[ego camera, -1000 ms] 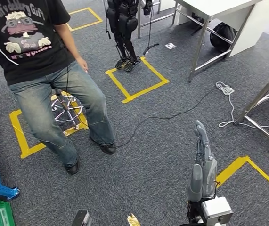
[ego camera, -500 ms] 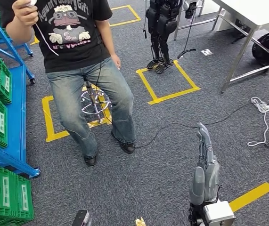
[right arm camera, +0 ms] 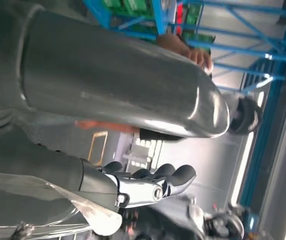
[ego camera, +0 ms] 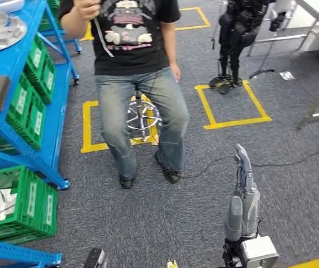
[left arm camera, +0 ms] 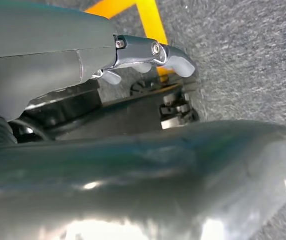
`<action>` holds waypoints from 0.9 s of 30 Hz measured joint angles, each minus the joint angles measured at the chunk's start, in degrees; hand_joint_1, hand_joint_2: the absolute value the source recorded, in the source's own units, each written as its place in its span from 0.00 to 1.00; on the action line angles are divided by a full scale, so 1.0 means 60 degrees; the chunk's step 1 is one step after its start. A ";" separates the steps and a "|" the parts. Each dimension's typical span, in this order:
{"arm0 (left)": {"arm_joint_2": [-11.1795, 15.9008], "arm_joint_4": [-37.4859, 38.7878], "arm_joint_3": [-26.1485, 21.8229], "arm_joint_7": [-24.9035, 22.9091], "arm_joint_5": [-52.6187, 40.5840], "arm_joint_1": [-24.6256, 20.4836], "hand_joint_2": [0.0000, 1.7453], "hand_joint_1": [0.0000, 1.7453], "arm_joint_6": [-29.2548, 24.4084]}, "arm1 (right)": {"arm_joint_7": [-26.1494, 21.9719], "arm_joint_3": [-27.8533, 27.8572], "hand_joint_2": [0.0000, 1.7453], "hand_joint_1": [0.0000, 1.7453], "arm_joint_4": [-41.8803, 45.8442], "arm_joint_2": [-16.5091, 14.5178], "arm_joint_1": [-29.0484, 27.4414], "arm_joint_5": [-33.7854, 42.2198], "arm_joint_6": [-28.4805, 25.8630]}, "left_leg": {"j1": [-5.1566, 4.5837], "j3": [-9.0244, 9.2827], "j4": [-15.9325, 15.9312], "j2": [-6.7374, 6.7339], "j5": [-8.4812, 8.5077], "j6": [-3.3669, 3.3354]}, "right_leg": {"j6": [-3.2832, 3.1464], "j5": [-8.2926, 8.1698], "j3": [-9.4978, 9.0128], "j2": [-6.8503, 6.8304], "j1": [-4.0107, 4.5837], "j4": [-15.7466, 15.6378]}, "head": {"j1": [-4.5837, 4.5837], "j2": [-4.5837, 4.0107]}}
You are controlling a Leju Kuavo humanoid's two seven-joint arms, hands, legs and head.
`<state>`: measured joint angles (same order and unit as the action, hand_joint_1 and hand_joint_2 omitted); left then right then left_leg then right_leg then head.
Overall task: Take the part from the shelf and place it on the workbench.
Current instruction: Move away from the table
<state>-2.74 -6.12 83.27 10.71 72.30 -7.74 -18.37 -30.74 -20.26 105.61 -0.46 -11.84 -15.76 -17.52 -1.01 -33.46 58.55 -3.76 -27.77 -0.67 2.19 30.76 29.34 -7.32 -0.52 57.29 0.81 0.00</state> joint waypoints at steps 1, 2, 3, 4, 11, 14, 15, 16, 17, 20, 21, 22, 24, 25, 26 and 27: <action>0.0003 0.0000 0.0000 0.0000 0.0015 0.0017 0.00 0.00 0.0001 | 0.0000 -0.0005 0.00 0.00 0.0001 0.0000 0.0015 -0.0001 -0.0001 | 0.0013 0.0005 -0.0017 0.0118 0.0014 -0.0054 | 0.0051 0.0039 -0.0013 -0.0092 -0.0015 -0.0012 | -0.0007 0.0001; 0.0008 0.0000 0.0000 0.0002 0.0031 0.0040 0.00 0.00 0.0001 | -0.0001 -0.0009 0.00 0.00 0.0002 0.0000 0.0041 -0.0005 0.0001 | 0.0026 0.0029 -0.0053 0.0241 0.0026 -0.0106 | 0.0097 0.0131 -0.0012 0.0009 -0.0036 0.0050 | -0.0018 0.0002; 0.0016 0.0000 0.0000 0.0004 0.0045 0.0052 0.00 0.00 0.0001 | -0.0007 -0.0013 0.00 0.00 0.0002 0.0000 0.0067 -0.0010 0.0003 | 0.0046 0.0059 -0.0089 0.0359 0.0043 -0.0165 | 0.0129 0.0300 0.0071 0.0230 -0.0056 0.0277 | -0.0040 0.0003; 0.0020 0.0000 0.0000 0.0005 0.0048 0.0050 0.00 0.00 0.0002 | -0.0009 -0.0015 0.00 0.00 0.0002 0.0000 0.0082 -0.0013 0.0005 | 0.0068 0.0085 -0.0114 0.0468 0.0056 -0.0217 | 0.0149 0.0543 0.0271 0.0539 -0.0072 0.0705 | -0.0065 0.0003; 0.0005 0.0000 0.0000 0.0007 0.0051 0.0017 0.00 0.00 0.0005 | -0.0006 -0.0015 0.00 0.00 -0.0011 0.0000 0.0065 -0.0014 0.0006 | 0.0054 0.0082 -0.0113 0.0758 0.0053 -0.0297 | 0.0143 0.1247 0.1132 0.1132 -0.0072 0.2394 | -0.0118 0.0000; 0.0005 0.0000 0.0000 0.0007 0.0056 0.0024 0.00 0.00 0.0006 | -0.0005 -0.0015 0.00 0.00 -0.0019 0.0000 0.0069 -0.0014 0.0006 | 0.0046 0.0109 -0.0106 0.1026 0.0045 -0.0298 | 0.0108 0.0959 0.1329 0.1221 -0.0052 0.2455 | -0.0115 0.0000; 0.0003 0.0000 0.0000 0.0007 0.0064 0.0021 0.00 0.00 0.0007 | -0.0005 -0.0015 0.00 0.00 -0.0024 0.0001 0.0079 -0.0014 0.0006 | 0.0055 0.0098 -0.0088 0.1289 0.0038 -0.0257 | 0.0056 0.0576 0.1146 0.1447 -0.0052 0.1873 | -0.0115 0.0001; 0.0002 0.0000 0.0000 0.0007 0.0071 0.0025 0.00 0.00 0.0008 | -0.0005 -0.0015 0.00 0.00 -0.0026 0.0001 0.0091 -0.0014 0.0008 | 0.0079 0.0081 -0.0082 0.1547 0.0040 -0.0198 | -0.0004 0.0175 0.0884 0.1644 -0.0049 0.1168 | -0.0113 0.0001; 0.0000 0.0000 0.0000 0.0006 0.0078 0.0034 0.00 0.00 0.0007 | -0.0005 -0.0016 0.00 0.00 -0.0027 0.0001 0.0107 -0.0013 0.0012 | 0.0106 0.0062 -0.0083 0.1816 0.0048 -0.0123 | -0.0073 -0.0218 0.0595 0.1814 -0.0043 0.0433 | -0.0113 0.0001; 0.0007 0.0000 0.0000 -0.0004 0.0080 0.0062 0.00 0.00 0.0005 | -0.0005 -0.0031 0.00 0.00 -0.0025 0.0000 0.0135 -0.0010 0.0032 | 0.0103 -0.0075 0.0145 0.1665 -0.0111 0.0060 | -0.0228 -0.0305 0.0339 0.1648 -0.0082 -0.0006 | -0.0078 0.0001; 0.0010 0.0000 0.0000 -0.0006 0.0080 0.0054 0.00 0.00 0.0005 | -0.0005 -0.0036 0.00 0.00 -0.0025 0.0000 0.0136 -0.0011 0.0036 | 0.0089 -0.0236 0.0508 0.1373 -0.0331 0.0108 | -0.0272 -0.0308 0.0292 0.1499 -0.0092 -0.0052 | -0.0059 0.0002; 0.0006 0.0000 0.0000 -0.0007 0.0080 0.0042 0.00 0.00 0.0005 | -0.0002 -0.0039 0.00 0.00 -0.0025 0.0000 0.0133 -0.0011 0.0039 | 0.0091 -0.0500 0.1078 0.1047 -0.0630 0.0157 | -0.0303 -0.0292 0.0259 0.1347 -0.0076 -0.0065 | -0.0044 0.0001; 0.0011 0.0000 0.0000 -0.0006 0.0080 0.0024 0.00 0.00 0.0005 | 0.0005 -0.0040 0.00 0.00 -0.0026 0.0000 0.0127 -0.0011 0.0046 | 0.0136 -0.1092 0.2286 0.0789 -0.1126 0.0238 | -0.0339 -0.0244 0.0229 0.1042 -0.0052 -0.0062 | -0.0033 0.0001; 0.0016 0.0000 0.0000 -0.0006 0.0081 0.0025 0.00 0.00 0.0005 | 0.0009 -0.0040 0.00 0.00 -0.0026 0.0000 0.0126 -0.0010 0.0050 | 0.0155 -0.1244 0.2589 0.0757 -0.1165 0.0262 | -0.0343 -0.0219 0.0210 0.0899 -0.0046 -0.0059 | -0.0031 0.0000; 0.0025 0.0000 0.0000 -0.0006 0.0081 0.0031 0.00 0.00 0.0005 | 0.0010 -0.0041 0.00 0.00 -0.0026 0.0000 0.0128 -0.0010 0.0053 | 0.0167 -0.1197 0.2492 0.0736 -0.1002 0.0274 | -0.0339 -0.0193 0.0182 0.0766 -0.0043 -0.0058 | -0.0030 0.0000; 0.0032 0.0000 0.0001 -0.0007 0.0081 0.0040 0.00 0.00 0.0005 | 0.0011 -0.0042 0.00 0.00 -0.0026 0.0000 0.0130 -0.0010 0.0055 | 0.0171 -0.0965 0.2037 0.0692 -0.0689 0.0269 | -0.0328 -0.0160 0.0139 0.0640 -0.0040 -0.0057 | -0.0029 0.0000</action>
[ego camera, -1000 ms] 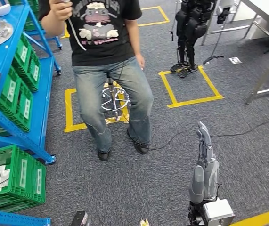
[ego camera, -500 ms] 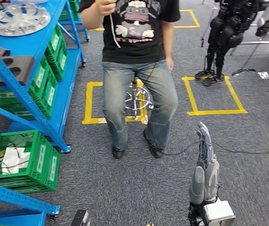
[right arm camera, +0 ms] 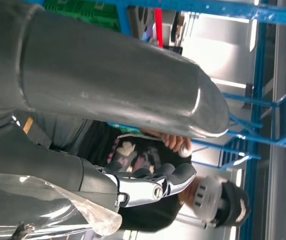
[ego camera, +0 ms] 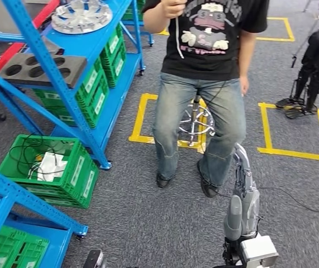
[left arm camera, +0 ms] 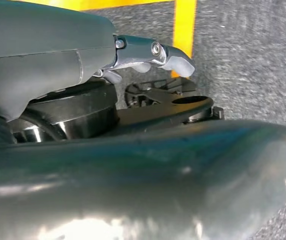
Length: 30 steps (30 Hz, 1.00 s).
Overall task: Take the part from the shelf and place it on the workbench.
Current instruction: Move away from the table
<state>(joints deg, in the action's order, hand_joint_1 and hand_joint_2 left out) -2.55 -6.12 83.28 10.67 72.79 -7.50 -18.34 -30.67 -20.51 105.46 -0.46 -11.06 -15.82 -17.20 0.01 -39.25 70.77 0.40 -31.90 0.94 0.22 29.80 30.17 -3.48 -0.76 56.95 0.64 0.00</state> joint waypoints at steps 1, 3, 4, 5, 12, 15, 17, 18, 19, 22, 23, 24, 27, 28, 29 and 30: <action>0.0005 0.0000 0.0001 0.0000 0.0000 0.0009 0.00 0.00 0.0000 | 0.0001 -0.0001 0.00 0.00 0.0000 0.0000 0.0002 0.0000 0.0002 | -0.0008 0.0348 -0.0682 -0.0130 0.0366 -0.0022 | 0.0017 0.0038 -0.0055 -0.0119 0.0006 0.0000 | -0.0001 0.0000; 0.0008 0.0000 0.0003 0.0001 -0.0001 -0.0001 0.00 0.00 0.0000 | 0.0001 -0.0003 0.00 0.00 0.0000 0.0000 0.0007 -0.0001 0.0003 | -0.0099 0.0933 -0.1816 -0.0555 0.0752 -0.0111 | 0.0089 0.0123 -0.0142 -0.0323 0.0048 0.0004 | -0.0005 0.0001; 0.0009 0.0000 0.0003 0.0001 -0.0001 -0.0010 0.00 0.00 0.0000 | 0.0003 -0.0003 0.00 0.00 0.0000 0.0000 0.0009 -0.0002 0.0004 | -0.0144 0.1053 -0.2070 -0.0695 0.0779 -0.0162 | 0.0135 0.0160 -0.0167 -0.0411 0.0070 0.0007 | -0.0010 0.0001; 0.0011 0.0000 0.0003 0.0001 -0.0001 -0.0014 0.00 0.00 0.0000 | 0.0005 -0.0005 0.00 0.00 0.0000 0.0000 0.0010 -0.0005 0.0005 | -0.0186 0.1067 -0.2122 -0.0723 0.0728 -0.0207 | 0.0182 0.0189 -0.0184 -0.0501 0.0087 0.0005 | -0.0016 0.0001; 0.0011 0.0000 0.0003 0.0000 -0.0001 -0.0016 0.00 0.00 0.0004 | 0.0017 -0.0013 0.00 0.00 0.0011 0.0005 0.0030 -0.0017 0.0008 | -0.0087 0.1122 -0.2253 0.0047 0.0794 -0.0483 | 0.0436 0.1312 0.0906 0.0489 -0.0013 0.2252 | -0.0103 0.0000; 0.0004 0.0000 0.0003 0.0000 -0.0001 -0.0009 0.00 0.00 0.0009 | 0.0022 -0.0012 0.00 0.00 0.0005 0.0007 0.0011 -0.0015 0.0005 | -0.0082 0.1164 -0.2245 0.0469 0.0777 -0.0484 | 0.0433 0.0957 0.1352 0.0578 -0.0016 0.2602 | -0.0100 0.0000; 0.0001 0.0000 0.0003 0.0000 0.0001 -0.0013 0.00 0.00 0.0011 | 0.0022 -0.0010 0.00 0.00 0.0003 0.0008 0.0017 -0.0015 0.0003 | -0.0066 0.1203 -0.2224 0.0762 0.0744 -0.0436 | 0.0407 0.0180 0.0902 0.0906 -0.0049 0.1363 | -0.0101 0.0000; -0.0001 0.0000 0.0003 0.0000 0.0002 -0.0023 0.00 0.00 0.0011 | 0.0021 -0.0009 0.00 0.00 0.0004 0.0009 0.0017 -0.0015 -0.0001 | -0.0060 0.1190 -0.2189 0.0900 0.0722 -0.0396 | 0.0381 -0.0041 0.0631 0.1130 -0.0077 0.0768 | -0.0097 0.0000; -0.0002 0.0000 0.0003 0.0000 0.0003 -0.0032 0.00 0.00 0.0011 | 0.0022 -0.0009 0.00 0.00 0.0003 0.0011 0.0011 -0.0015 -0.0003 | -0.0048 0.1157 -0.2165 0.1016 0.0715 -0.0344 | 0.0348 -0.0126 0.0454 0.1314 -0.0090 0.0400 | -0.0094 0.0001; 0.0006 0.0000 0.0003 0.0000 0.0013 -0.0003 0.00 0.00 0.0010 | 0.0025 -0.0010 0.00 0.00 0.0001 0.0014 0.0015 -0.0016 -0.0005 | 0.0004 0.1040 -0.2137 0.1244 0.0737 -0.0184 | 0.0199 -0.0095 0.0313 0.1223 -0.0070 0.0208 | -0.0089 0.0003; 0.0009 0.0000 0.0003 0.0000 0.0016 0.0014 0.00 0.00 0.0009 | 0.0024 -0.0012 0.00 0.00 0.0002 0.0013 0.0024 -0.0017 -0.0006 | -0.0005 0.1004 -0.2057 0.1096 0.0679 -0.0135 | 0.0144 -0.0102 0.0283 0.1107 -0.0075 0.0181 | -0.0075 0.0003; 0.0013 0.0000 0.0003 0.0000 0.0017 0.0017 0.00 0.00 0.0008 | 0.0023 -0.0014 0.00 0.00 0.0004 0.0013 0.0025 -0.0019 -0.0007 | -0.0018 0.0901 -0.1824 0.0841 0.0529 -0.0088 | 0.0088 -0.0106 0.0249 0.0974 -0.0082 0.0147 | -0.0050 0.0002; 0.0014 0.0000 0.0003 0.0000 0.0017 -0.0019 0.00 0.00 0.0007 | 0.0024 -0.0014 0.00 0.00 0.0005 0.0014 -0.0001 -0.0019 -0.0012 | -0.0008 0.0088 -0.0105 0.0133 -0.0307 0.0030 | -0.0032 -0.0055 0.0183 0.0510 -0.0059 0.0115 | 0.0005 0.0001; 0.0015 0.0000 0.0003 0.0000 0.0017 -0.0022 0.00 0.00 0.0007 | 0.0024 -0.0013 0.00 0.00 0.0005 0.0014 -0.0006 -0.0018 -0.0012 | 0.0010 -0.0166 0.0414 0.0082 -0.0474 0.0055 | -0.0043 -0.0034 0.0172 0.0355 -0.0052 0.0116 | 0.0005 0.0001; 0.0019 0.0000 0.0003 0.0000 0.0020 -0.0018 0.00 0.00 0.0007 | 0.0024 -0.0013 0.00 0.00 0.0004 0.0014 -0.0007 -0.0019 -0.0011 | 0.0024 -0.0274 0.0629 0.0060 -0.0461 0.0072 | -0.0043 -0.0014 0.0155 0.0211 -0.0050 0.0117 | 0.0005 0.0001; 0.0025 0.0000 0.0003 0.0000 0.0023 -0.0011 0.00 0.00 0.0007 | 0.0025 -0.0014 0.00 0.00 0.0004 0.0014 -0.0005 -0.0019 -0.0011 | 0.0032 -0.0187 0.0456 0.0034 -0.0260 0.0077 | -0.0037 0.0009 0.0128 0.0078 -0.0049 0.0117 | 0.0006 0.0001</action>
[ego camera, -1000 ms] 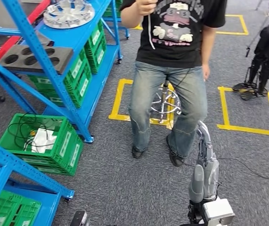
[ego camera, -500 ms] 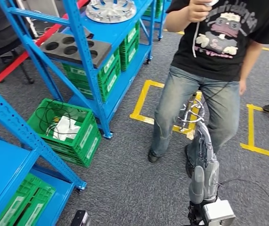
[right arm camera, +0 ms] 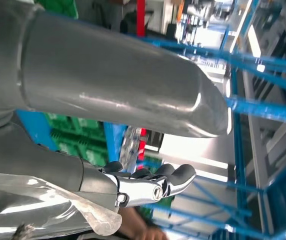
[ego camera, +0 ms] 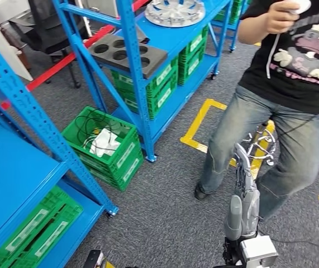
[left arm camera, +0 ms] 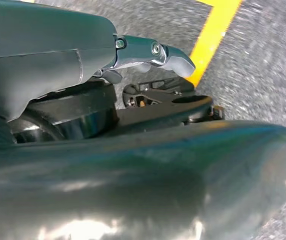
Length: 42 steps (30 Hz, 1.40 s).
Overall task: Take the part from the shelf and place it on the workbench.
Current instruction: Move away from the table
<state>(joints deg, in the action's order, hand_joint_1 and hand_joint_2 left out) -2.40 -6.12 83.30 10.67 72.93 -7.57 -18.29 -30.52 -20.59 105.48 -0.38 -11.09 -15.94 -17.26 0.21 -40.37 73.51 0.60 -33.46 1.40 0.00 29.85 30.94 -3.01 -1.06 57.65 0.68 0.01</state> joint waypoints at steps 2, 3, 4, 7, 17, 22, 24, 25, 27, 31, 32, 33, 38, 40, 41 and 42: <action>0.0009 0.0000 0.0000 0.0000 0.0005 0.0011 0.00 0.00 0.0000 | 0.0001 -0.0002 0.00 0.00 0.0000 -0.0002 0.0005 -0.0002 0.0000 | -0.0014 0.0617 -0.1228 -0.0291 0.0682 -0.0043 | 0.0038 0.0062 -0.0092 -0.0237 0.0007 -0.0001 | -0.0001 0.0000; 0.0009 0.0000 0.0000 0.0000 0.0005 0.0004 0.00 0.00 0.0000 | 0.0000 -0.0002 0.00 0.00 0.0001 -0.0002 0.0005 -0.0001 -0.0001 | -0.0061 0.0937 -0.1873 -0.0528 0.0919 -0.0083 | 0.0083 0.0104 -0.0128 -0.0343 0.0031 0.0008 | 0.0005 -0.0001; 0.0008 0.0000 0.0000 0.0000 0.0005 -0.0007 0.00 0.00 0.0000 | -0.0001 -0.0001 0.00 0.00 0.0002 -0.0001 0.0006 -0.0001 -0.0002 | -0.0101 0.1146 -0.2314 -0.0732 0.1046 -0.0124 | 0.0131 0.0140 -0.0156 -0.0440 0.0058 0.0012 | 0.0003 -0.0001; 0.0013 0.0000 0.0000 0.0000 0.0013 0.0011 0.00 0.00 0.0000 | -0.0002 -0.0011 0.00 0.00 0.0012 -0.0001 0.0006 -0.0002 -0.0007 | -0.0162 0.1219 -0.2579 -0.0687 0.1045 -0.0250 | 0.0290 0.0218 -0.0236 -0.0745 0.0093 -0.0020 | -0.0014 0.0000; -0.0016 0.0000 0.0000 -0.0006 0.0134 0.0052 0.00 0.00 0.0015 | -0.0049 -0.0084 0.00 0.00 0.0077 0.0012 -0.0286 -0.0042 -0.0122 | -0.0056 0.1343 -0.2677 0.0621 0.1081 -0.0464 | 0.0414 0.0416 0.0889 0.0675 0.0013 0.1596 | -0.0176 -0.0001; -0.0012 0.0000 0.0000 -0.0017 0.0159 0.0052 0.00 0.00 0.0006 | -0.0076 -0.0156 0.00 0.00 0.0098 0.0015 -0.0273 -0.0085 -0.0199 | 0.0005 0.1208 -0.2621 0.1186 0.1079 -0.0225 | 0.0349 -0.0046 0.0161 0.1286 -0.0025 0.0118 | -0.0168 0.0000; -0.0005 0.0000 0.0000 -0.0025 0.0162 0.0065 0.00 0.00 -0.0007 | -0.0066 -0.0175 0.00 0.00 0.0099 0.0015 -0.0189 -0.0076 -0.0189 | -0.0014 0.1139 -0.2477 0.0977 0.0982 -0.0109 | 0.0235 -0.0073 0.0098 0.1038 -0.0045 0.0054 | -0.0133 -0.0001; -0.0003 0.0000 0.0000 -0.0029 0.0162 0.0056 0.00 0.00 -0.0014 | -0.0063 -0.0178 0.00 0.00 0.0100 0.0015 -0.0161 -0.0068 -0.0184 | -0.0031 0.1005 -0.2172 0.0701 0.0794 -0.0056 | 0.0176 -0.0077 0.0056 0.0884 -0.0059 0.0015 | -0.0098 -0.0001; -0.0005 0.0000 0.0000 -0.0029 0.0162 0.0026 0.00 0.00 -0.0015 | -0.0051 -0.0176 0.00 0.00 0.0100 0.0016 -0.0150 -0.0046 -0.0179 | -0.0024 0.0480 -0.1042 0.0141 0.0215 0.0037 | 0.0087 -0.0041 0.0000 0.0569 -0.0041 -0.0010 | -0.0030 -0.0001; 0.0012 0.0000 0.0000 -0.0029 0.0157 0.0033 0.00 0.00 -0.0015 | -0.0038 -0.0174 0.00 0.00 0.0098 0.0019 -0.0139 -0.0021 -0.0179 | 0.0012 0.0094 -0.0257 -0.0031 0.0237 0.0086 | 0.0067 0.0065 -0.0104 -0.0013 -0.0011 -0.0004 | -0.0025 -0.0001; 0.0016 0.0000 0.0001 -0.0029 0.0157 0.0041 0.00 0.00 -0.0015 | -0.0036 -0.0173 0.00 0.00 0.0098 0.0019 -0.0136 -0.0018 -0.0180 | 0.0001 0.0399 -0.0872 -0.0133 0.0613 0.0049 | 0.0079 0.0107 -0.0163 -0.0133 -0.0006 -0.0004 | -0.0024 -0.0001; 0.0019 0.0000 0.0002 -0.0029 0.0155 0.0043 0.00 0.00 -0.0015 | -0.0035 -0.0172 0.00 0.00 0.0098 0.0019 -0.0131 -0.0016 -0.0181 | -0.0039 0.0737 -0.1538 -0.0365 0.0906 -0.0001 | 0.0109 0.0153 -0.0209 -0.0242 0.0009 -0.0006 | -0.0027 -0.0001; 0.0022 0.0000 0.0001 -0.0030 0.0148 0.0042 0.00 0.00 -0.0009 | -0.0027 -0.0168 0.00 0.00 0.0109 0.0020 -0.0109 -0.0006 -0.0203 | -0.0179 0.1190 -0.2620 -0.0614 0.1177 -0.0256 | 0.0368 0.0326 -0.0370 -0.0709 0.0075 -0.0041 | -0.0038 -0.0001; 0.0022 0.0000 0.0001 -0.0032 0.0147 0.0055 0.00 0.00 -0.0008 | -0.0031 -0.0168 0.00 0.00 0.0124 0.0024 -0.0074 -0.0008 -0.0208 | -0.0104 0.1250 -0.2724 -0.0392 0.1225 -0.0372 | 0.0459 0.0585 -0.0267 -0.0342 0.0045 0.0253 | -0.0071 -0.0001; 0.0016 0.0000 0.0001 -0.0033 0.0145 0.0044 0.00 0.00 -0.0006 | -0.0029 -0.0167 0.00 0.00 0.0129 0.0028 -0.0068 -0.0007 -0.0211 | -0.0063 0.1277 -0.2765 -0.0279 0.1246 -0.0421 | 0.0493 0.0836 -0.0042 -0.0035 0.0025 0.0710 | -0.0104 -0.0001; 0.0012 0.0000 0.0000 -0.0033 0.0143 0.0027 0.00 0.00 -0.0002 | -0.0028 -0.0167 0.00 0.00 0.0129 0.0037 -0.0072 -0.0007 -0.0213 | -0.0054 0.1276 -0.2771 -0.0162 0.1248 -0.0450 | 0.0507 0.1113 0.0277 0.0248 0.0017 0.1350 | -0.0136 -0.0001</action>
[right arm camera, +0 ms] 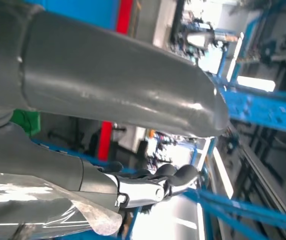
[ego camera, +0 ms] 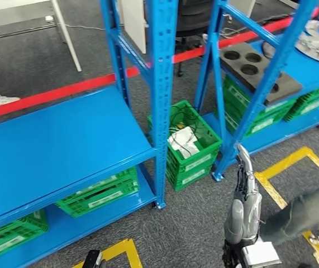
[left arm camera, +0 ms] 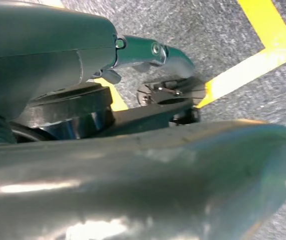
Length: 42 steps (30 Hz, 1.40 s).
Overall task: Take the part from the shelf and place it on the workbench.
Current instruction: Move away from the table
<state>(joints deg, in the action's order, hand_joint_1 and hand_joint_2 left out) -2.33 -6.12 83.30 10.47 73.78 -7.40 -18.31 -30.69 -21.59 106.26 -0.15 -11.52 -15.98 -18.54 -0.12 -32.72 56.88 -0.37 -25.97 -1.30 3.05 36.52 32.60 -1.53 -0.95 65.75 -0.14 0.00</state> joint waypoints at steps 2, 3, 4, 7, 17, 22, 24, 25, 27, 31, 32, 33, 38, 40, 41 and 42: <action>-0.0011 0.0000 0.0000 0.0000 -0.0001 -0.0012 0.00 0.00 0.0014 | 0.0010 0.0001 0.00 0.00 -0.0004 0.0021 -0.0027 0.0004 -0.0003 | 0.0002 -0.0002 0.0004 0.0257 -0.0004 -0.0022 | 0.0019 0.0324 0.0698 0.0199 -0.0008 0.1170 | -0.0028 0.0000; -0.0013 0.0000 0.0000 0.0000 0.0002 -0.0007 0.00 0.00 0.0018 | 0.0014 0.0002 0.00 0.00 -0.0004 0.0029 -0.0034 0.0004 -0.0003 | 0.0001 0.0004 0.0007 0.0391 -0.0007 -0.0022 | 0.0019 0.0227 0.0876 0.0221 -0.0009 0.1338 | -0.0029 0.0000; -0.0013 0.0000 0.0000 0.0000 0.0005 -0.0002 0.00 0.00 0.0021 | 0.0020 0.0005 0.00 0.00 -0.0004 0.0032 -0.0034 0.0005 -0.0003 | 0.0001 0.0016 0.0012 0.0528 -0.0011 -0.0017 | 0.0011 -0.0058 0.0873 0.0246 -0.0011 0.1126 | -0.0030 0.0000; -0.0014 0.0000 0.0000 0.0000 0.0017 -0.0010 0.00 0.00 0.0025 | 0.0028 0.0011 0.00 0.00 0.0000 0.0037 -0.0041 0.0001 -0.0003 | 0.0006 0.0034 0.0057 0.0931 -0.0048 0.0052 | -0.0042 -0.1104 0.0210 0.0772 -0.0068 -0.0665 | -0.0026 0.0000; 0.0048 0.0000 0.0000 0.0003 0.0250 0.0003 0.00 0.00 0.0053 | 0.0016 -0.0015 0.00 0.00 0.0075 0.0044 -0.0099 -0.0219 -0.0041 | 0.0063 -0.1230 0.2509 0.0195 -0.1160 0.0549 | -0.0496 -0.1200 -0.0284 0.0072 -0.0052 -0.1341 | 0.0100 0.0001; 0.0084 0.0000 0.0000 0.0012 0.0334 0.0039 0.00 0.00 0.0043 | 0.0018 0.0007 0.00 0.00 0.0107 0.0045 -0.0116 -0.0270 -0.0227 | 0.0015 -0.0401 0.0900 -0.0328 -0.0114 0.0452 | -0.0443 -0.1061 -0.0446 -0.0548 -0.0004 -0.1337 | 0.0105 0.0000; 0.0086 0.0000 0.0000 0.0023 0.0336 0.0019 0.00 0.00 0.0026 | 0.0016 0.0057 0.00 0.00 0.0155 0.0051 -0.0145 -0.0278 -0.0303 | -0.0088 -0.0071 0.0192 -0.0722 0.0035 0.0332 | -0.0359 -0.1002 -0.0493 -0.0742 0.0050 -0.1341 | 0.0105 0.0001; 0.0087 0.0000 0.0000 0.0027 0.0337 0.0018 0.00 0.00 0.0020 | 0.0015 0.0086 0.00 0.00 0.0174 0.0056 -0.0157 -0.0280 -0.0329 | -0.0130 -0.0072 0.0145 -0.0739 -0.0004 0.0286 | -0.0312 -0.0983 -0.0512 -0.0847 0.0072 -0.1354 | 0.0105 0.0001; 0.0086 0.0000 -0.0001 0.0034 0.0341 0.0050 0.00 0.00 0.0007 | 0.0015 0.0137 0.00 0.00 0.0224 0.0066 -0.0162 -0.0281 -0.0360 | -0.0099 -0.0070 0.0070 -0.0494 0.0034 0.0186 | -0.0192 -0.0899 -0.0561 -0.0910 0.0066 -0.1352 | 0.0099 0.0001; 0.0059 0.0000 -0.0004 0.0036 0.0345 0.0022 0.00 0.00 -0.0013 | 0.0010 0.0233 0.00 0.00 0.0288 0.0122 -0.0239 -0.0279 -0.0397 | 0.0001 -0.0033 -0.0039 -0.0017 0.0112 -0.0005 | -0.0065 0.0007 0.0261 0.0079 -0.0010 0.0305 | 0.0014 0.0000; 0.0048 0.0000 -0.0004 0.0036 0.0345 0.0016 0.00 0.00 -0.0014 | 0.0014 0.0263 0.00 0.00 0.0290 0.0141 -0.0282 -0.0272 -0.0410 | 0.0004 -0.0040 -0.0037 0.0115 0.0113 -0.0023 | -0.0055 0.0208 0.0605 0.0176 -0.0015 0.0923 | 0.0001 0.0000; 0.0036 0.0000 -0.0003 0.0036 0.0347 0.0021 0.00 0.00 -0.0017 | 0.0015 0.0299 0.00 0.00 0.0291 0.0161 -0.0318 -0.0264 -0.0428 | 0.0003 -0.0039 -0.0034 0.0249 0.0112 -0.0027 | -0.0047 0.0247 0.0849 0.0213 -0.0016 0.1306 | -0.0003 0.0000; -0.0006 0.0000 -0.0001 0.0036 0.0351 0.0014 0.00 0.00 -0.0038 | 0.0012 0.0467 0.00 0.00 0.0364 0.0223 -0.0412 -0.0199 -0.0486 | 0.0016 -0.0027 0.0060 0.0941 0.0065 0.0089 | -0.0048 -0.1193 0.0059 0.0786 -0.0099 -0.0862 | -0.0010 0.0001; -0.0006 0.0000 -0.0002 0.0036 0.0347 0.0012 0.00 0.00 -0.0041 | 0.0008 0.0507 0.00 0.00 0.0411 0.0234 -0.0453 -0.0181 -0.0505 | 0.0037 -0.0100 0.0101 0.1141 0.0078 0.0205 | -0.0088 -0.1233 -0.0135 0.0994 -0.0094 -0.1206 | -0.0009 0.0002; -0.0004 0.0000 -0.0001 0.0036 0.0348 0.0022 0.00 0.00 -0.0042 | 0.0001 0.0524 0.00 0.00 0.0439 0.0236 -0.0466 -0.0175 -0.0524 | 0.0064 -0.0128 0.0103 0.1227 0.0097 0.0259 | -0.0142 -0.1252 -0.0160 0.0914 -0.0079 -0.1219 | -0.0007 0.0002; 0.0001 0.0000 -0.0001 0.0036 0.0351 0.0037 0.00 0.00 -0.0042 | -0.0013 0.0537 0.00 0.00 0.0469 0.0238 -0.0467 -0.0171 -0.0546 | 0.0078 -0.0148 0.0114 0.1210 0.0088 0.0313 | -0.0194 -0.1272 -0.0183 0.0829 -0.0075 -0.1231 | -0.0010 0.0001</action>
<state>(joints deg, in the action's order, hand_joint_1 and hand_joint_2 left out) -2.32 -6.12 83.29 10.69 75.89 -7.18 -18.56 -30.77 -18.37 109.07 1.27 -14.32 -17.01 -21.82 0.35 -33.61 57.56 6.89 -25.45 0.58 1.88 28.89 31.51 3.45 -1.40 58.36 -0.20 0.01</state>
